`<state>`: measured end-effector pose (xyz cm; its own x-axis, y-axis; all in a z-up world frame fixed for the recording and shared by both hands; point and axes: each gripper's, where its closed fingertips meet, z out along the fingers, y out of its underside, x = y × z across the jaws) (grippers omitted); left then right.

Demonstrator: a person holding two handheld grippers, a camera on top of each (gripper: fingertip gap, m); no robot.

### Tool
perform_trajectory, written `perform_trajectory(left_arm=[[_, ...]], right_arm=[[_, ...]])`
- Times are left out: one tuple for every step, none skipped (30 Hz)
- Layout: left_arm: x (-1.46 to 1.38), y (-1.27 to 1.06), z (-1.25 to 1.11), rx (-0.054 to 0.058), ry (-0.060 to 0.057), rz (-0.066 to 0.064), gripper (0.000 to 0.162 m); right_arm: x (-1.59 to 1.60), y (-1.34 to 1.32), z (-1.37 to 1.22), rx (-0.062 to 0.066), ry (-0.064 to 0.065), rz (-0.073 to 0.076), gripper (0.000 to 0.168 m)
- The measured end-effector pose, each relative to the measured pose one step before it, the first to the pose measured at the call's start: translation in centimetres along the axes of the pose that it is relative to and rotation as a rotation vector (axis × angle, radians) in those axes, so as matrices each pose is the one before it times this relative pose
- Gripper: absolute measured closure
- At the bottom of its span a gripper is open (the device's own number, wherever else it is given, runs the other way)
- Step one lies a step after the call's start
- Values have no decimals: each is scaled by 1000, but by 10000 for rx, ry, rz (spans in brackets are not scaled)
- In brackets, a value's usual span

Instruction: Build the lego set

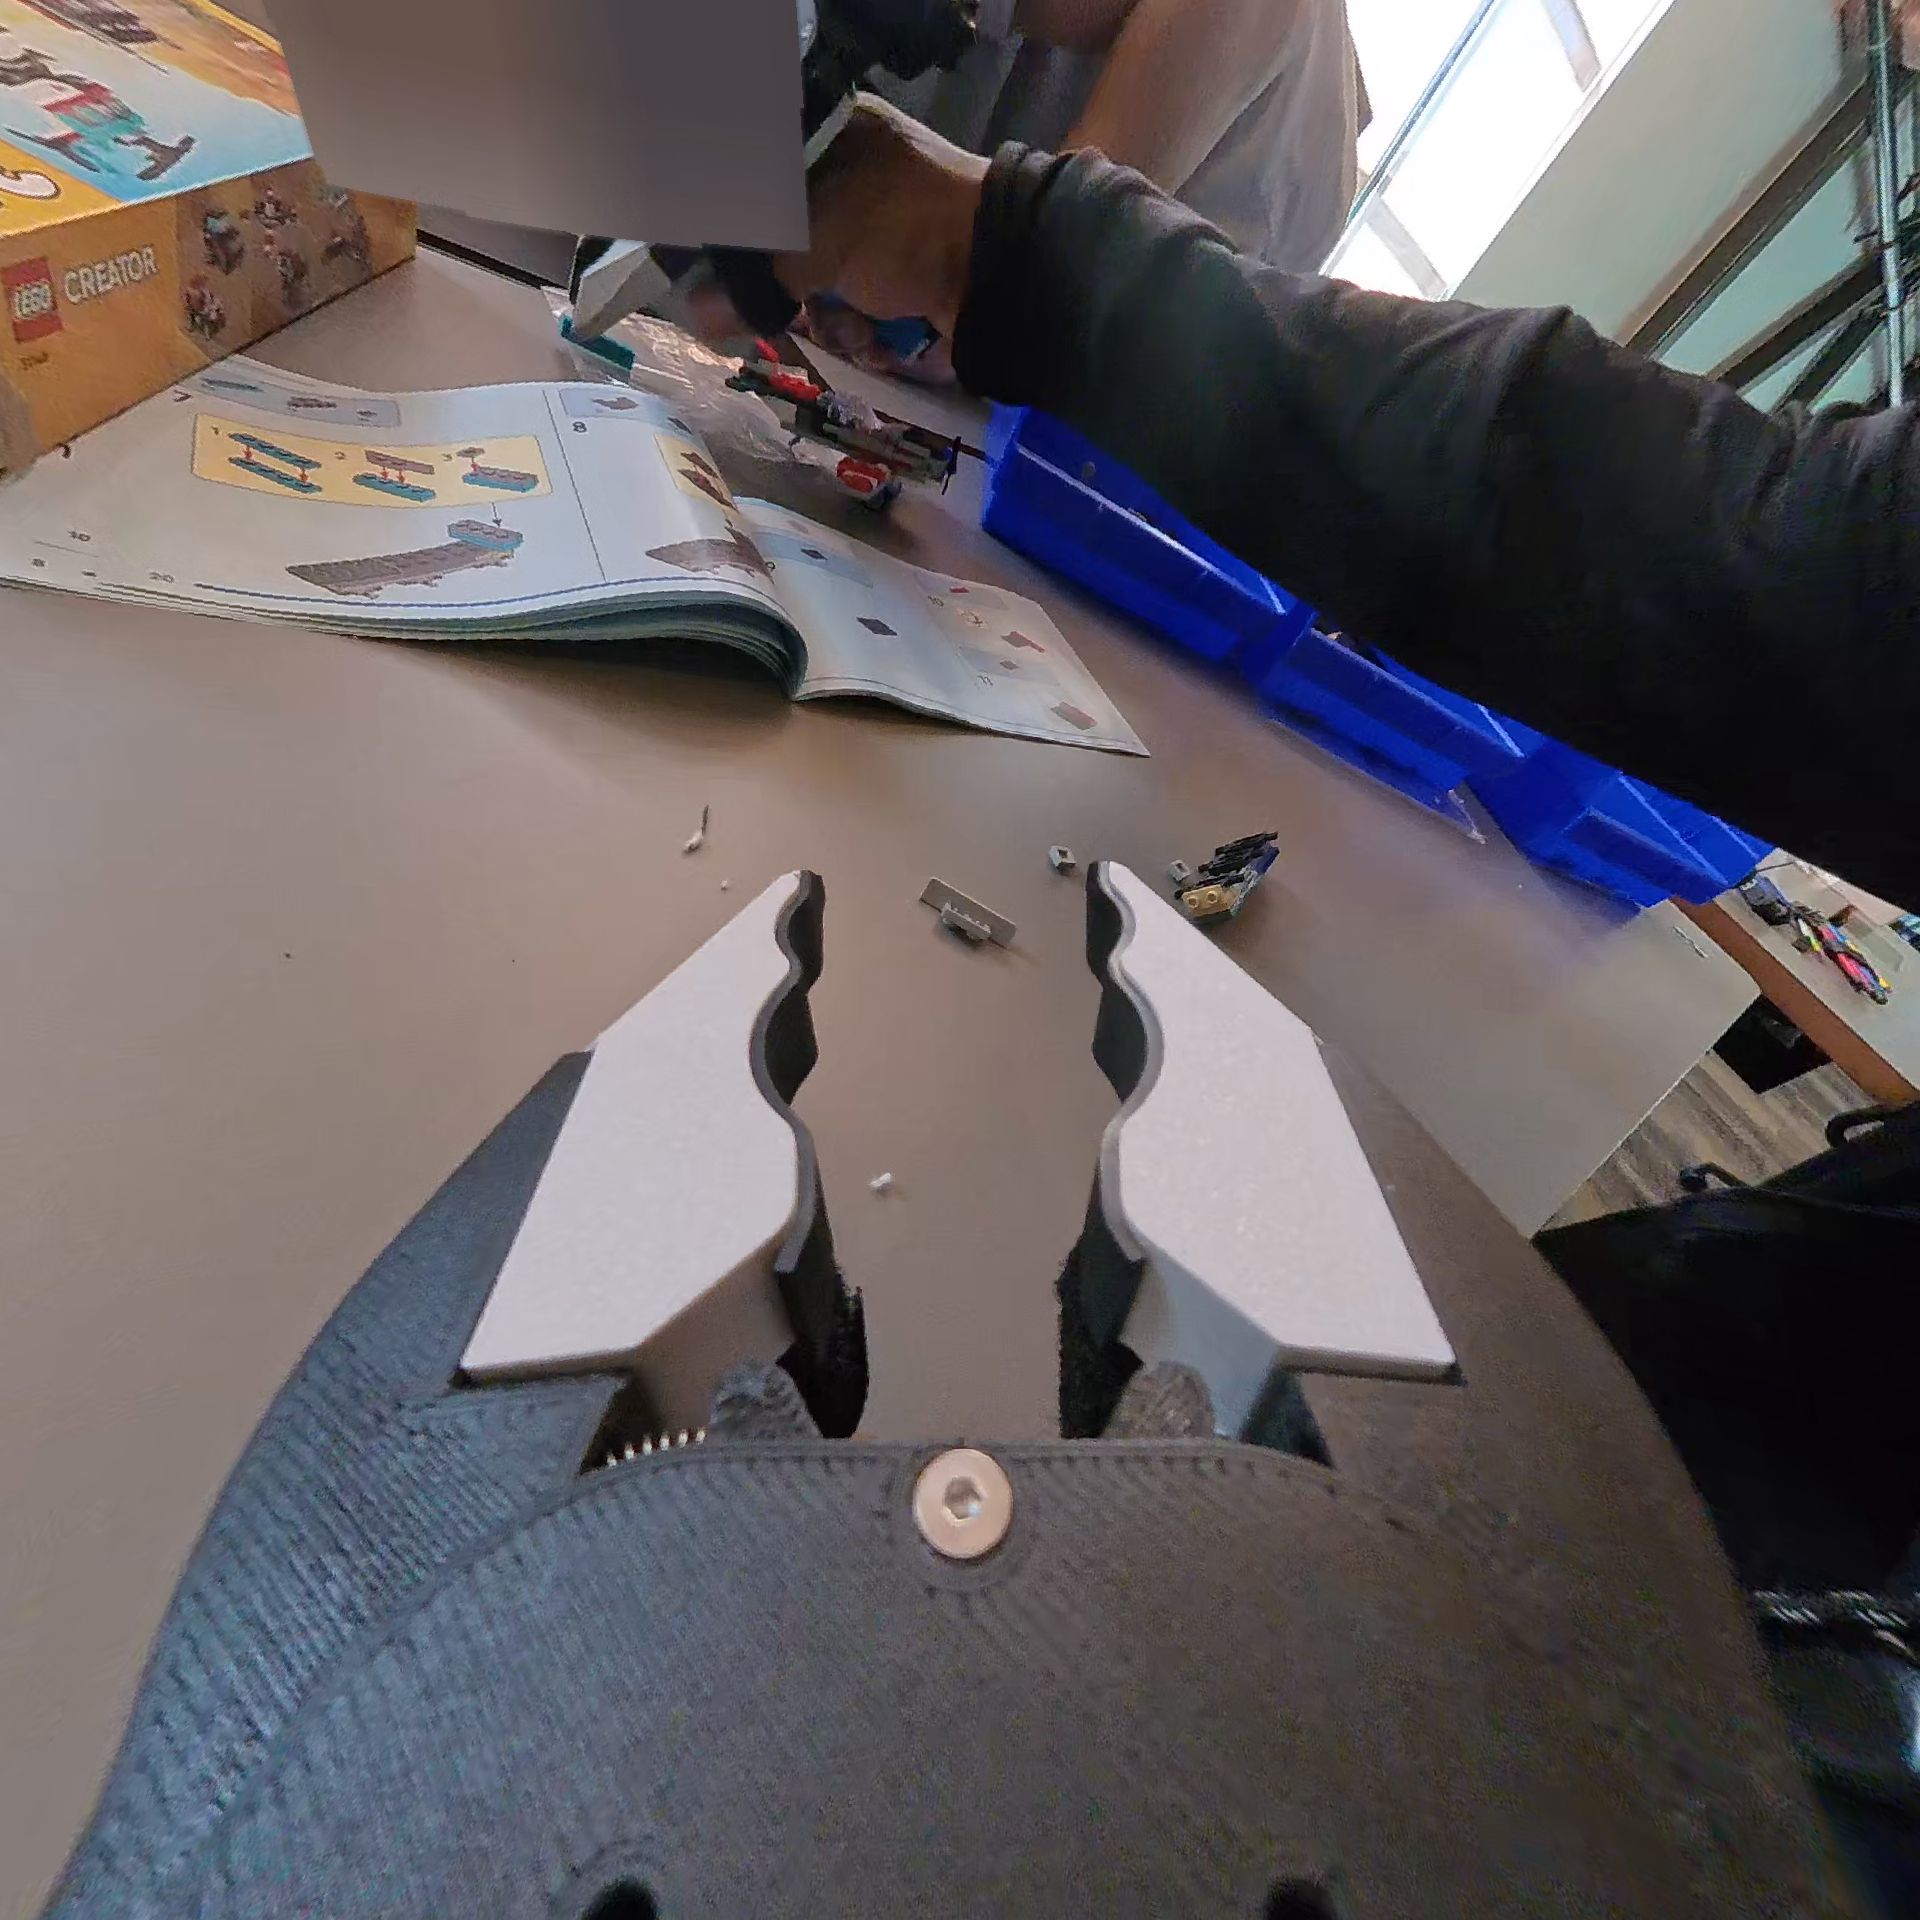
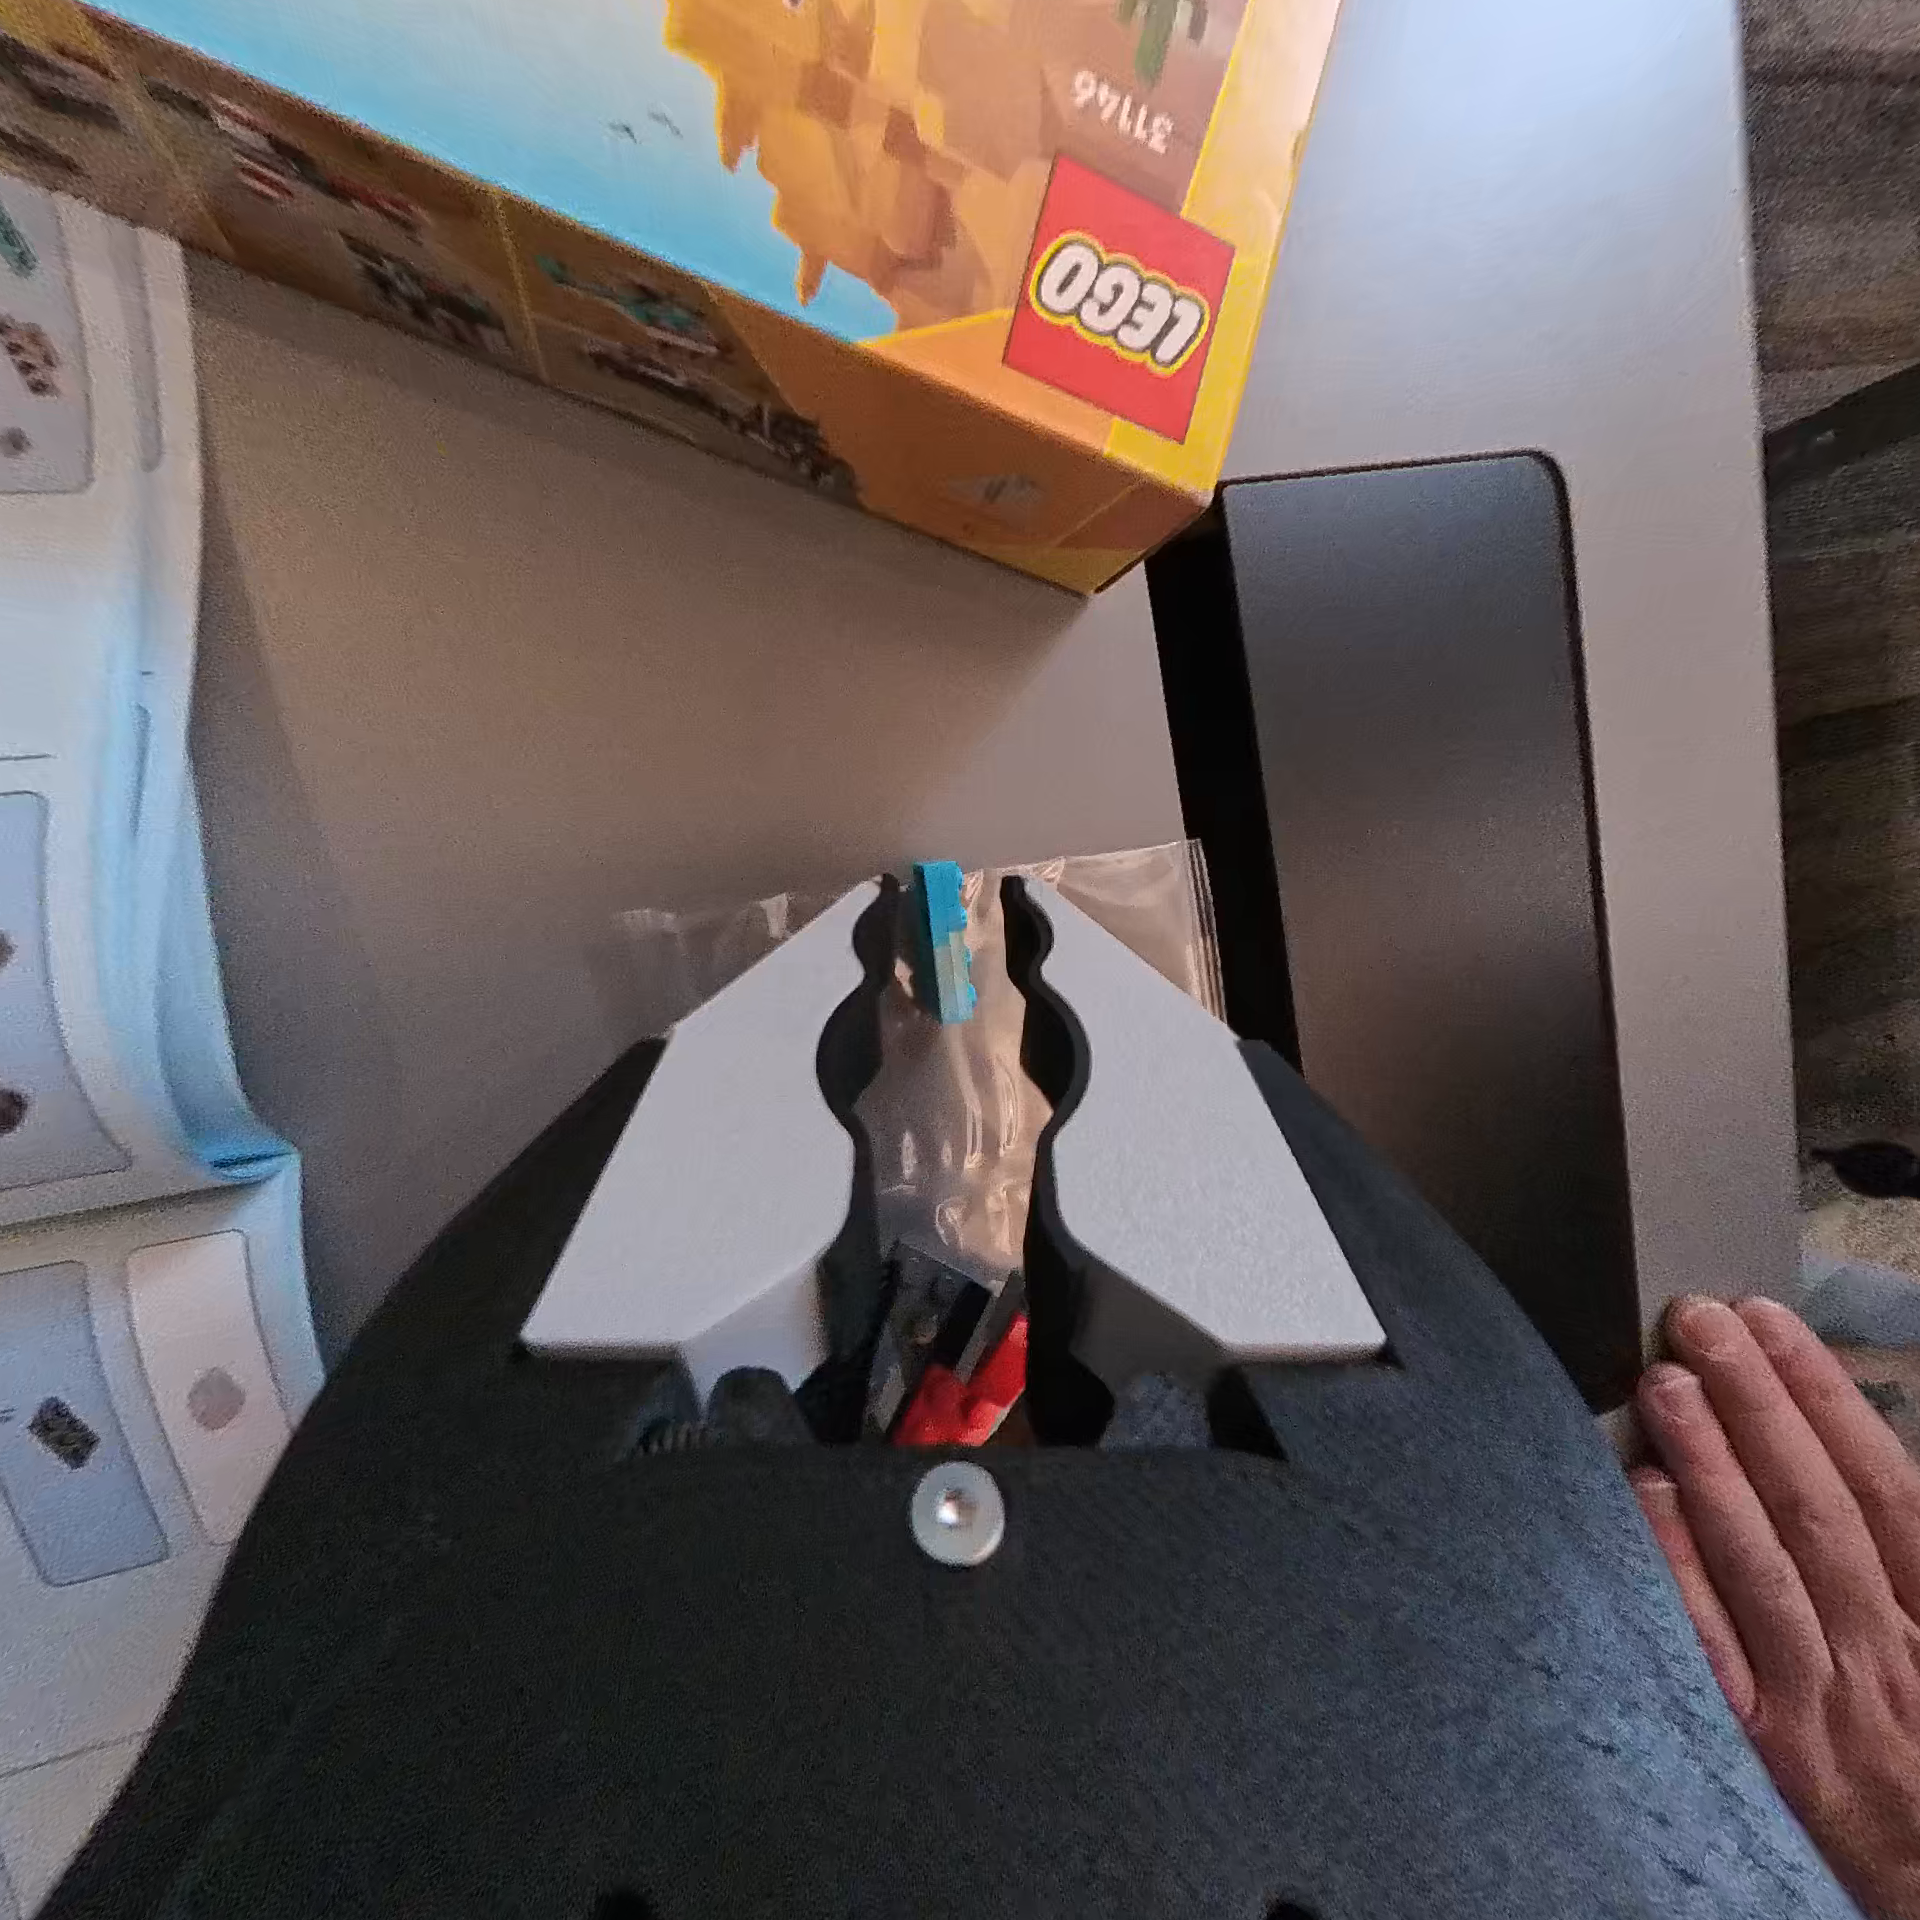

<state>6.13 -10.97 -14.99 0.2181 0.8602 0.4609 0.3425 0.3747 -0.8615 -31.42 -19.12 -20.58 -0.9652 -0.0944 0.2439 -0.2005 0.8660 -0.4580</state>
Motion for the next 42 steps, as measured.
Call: perform_trajectory(left_arm=[[-19, -3, 10, -6, 13, -32, 111], [-15, 5, 6, -12, 17, -29, 111], [-15, 4, 12, -6, 19, -31, 111], [-13, -18, -4, 3, 11, -32, 111], [-32, -8, -3, 2, 3, -27, 111], [-28, -4, 8, -1, 3, -23, 111], [-11, -6, 8, -3, 7, -20, 112], [-31, -9, 5, -9, 4, -25, 112], [-39, 11, 23, -16, 4, -33, 111], [-60, -1, 5, -14, 0, -44, 112], [-55, -6, 13, -8, -3, -45, 111], [-60, -12, 17, -12, -7, -41, 111], [-66, -2, 23, -11, -11, -36, 111], [-58, -9, 11, -7, -22, -26, 111], [-41, 7, 24, -10, -31, -1, 111], [-10, 18, 18, -13, -41, 34, 111], [8, 25, 21, -13, -52, 66, 111], [32, 25, 33, -12, -60, 89, 111], [61, 20, 21, -3, -64, 112, 111], [112, 6, 17, 19, -78, 142, 111], [124, -14, 5, 36, -121, 174, 111], [174, 9, -10, 34, -153, 143, 112], [505, 72, 71, 26, 19, -111, 112], [896, 144, 184, 45, 245, -364, 112], [1041, 254, 295, 51, 299, -427, 113], [965, 472, 412, -32, 207, -309, 114], [839, 712, 497, -171, 78, -109, 114], [761, 813, 524, -254, -13, 78, 114], [697, 750, 510, -253, -77, 193, 115], [633, 594, 445, -225, -112, 213, 115], [625, 546, 401, -226, -68, 147, 116], [645, 530, 373, -236, 9, 47, 116], [570, 480, 323, -204, 29, -25, 116], [451, 409, 257, -155, 6, -52, 116], [351, 389, 202, -129, -17, -50, 116], [276, 378, 169, -130, -23, -44, 116], [224, 388, 150, -146, -12, -37, 116], [171, 371, 123, -151, -4, -18, 116], [123, 329, 90, -132, -11, 12, 115], [43, 247, 46, -91, -32, 33, 115], [-2, 178, -5, -59, -38, 35, 115], [-34, 125, -34, -45, -21, 27, 115]], right_arm=[[77, 278, 292, -250, -37, -56, 148], [36, 257, 259, -206, -35, -65, 150], [-64, 112, 180, -96, -66, -51, 153], [-149, -32, 89, 20, -86, -50, 158], [1, -26, 0, 23, 12, -51, 159], [18, 37, -70, -8, 39, -45, 159], [-57, 24, -140, 28, 18, -28, 159], [-220, -70, -252, 107, -35, -16, 159], [-265, -131, -381, 160, -3, 9, 159], [-353, -136, -532, 180, 18, 11, 159], [-479, -130, -694, 197, 41, 10, 159], [-649, -148, -910, 236, 68, 35, 159], [-893, -164, -1153, 295, 75, 39, 159], [-1251, -180, -1353, 362, 27, 19, 159], [-1672, -95, -1518, 360, -62, 29, 159], [-2052, 10, -1640, 374, -120, 74, 159], [-2481, 91, -1720, 392, -236, 118, 159], [-2822, 129, -1761, 438, -311, 135, 159], [-3011, 169, -1712, 461, -317, 189, 159], [-3129, 350, -1590, 392, -311, 175, 159], [-3074, 581, -1415, 296, -230, 91, 159], [-2823, 726, -1192, 217, -108, 65, 159], [-2510, 863, -1002, 130, -12, 53, 159], [-2070, 897, -808, 87, 118, 61, 159], [-1686, 936, -670, 42, 212, 12, 159], [-1148, 1034, -515, -50, 387, -95, 159], [-857, 1112, -349, -153, 425, -168, 159], [-818, 997, -199, -160, 292, -172, 159], [-764, 865, -60, -142, 172, -141, 159], [-691, 839, 54, -218, 71, -82, 159], [-617, 771, 112, -260, 2, -73, 159], [-534, 567, 119, -184, -9, -94, 159], [-449, 360, 103, -96, -23, -63, 159], [-426, 251, 106, -65, -79, -9, 159], [-412, 212, 109, -59, -138, 26, 159], [-275, 161, 94, -26, -91, 38, 158], [-143, 113, 52, 7, -43, 29, 155], [-90, 136, 20, 6, -43, 38, 151], [-37, 131, -51, 19, -33, 75, 148], [12, 81, -149, 68, -18, 115, 143], [17, 43, -244, 124, -28, 149, 141], [62, 64, -286, 144, -27, 210, 140]])
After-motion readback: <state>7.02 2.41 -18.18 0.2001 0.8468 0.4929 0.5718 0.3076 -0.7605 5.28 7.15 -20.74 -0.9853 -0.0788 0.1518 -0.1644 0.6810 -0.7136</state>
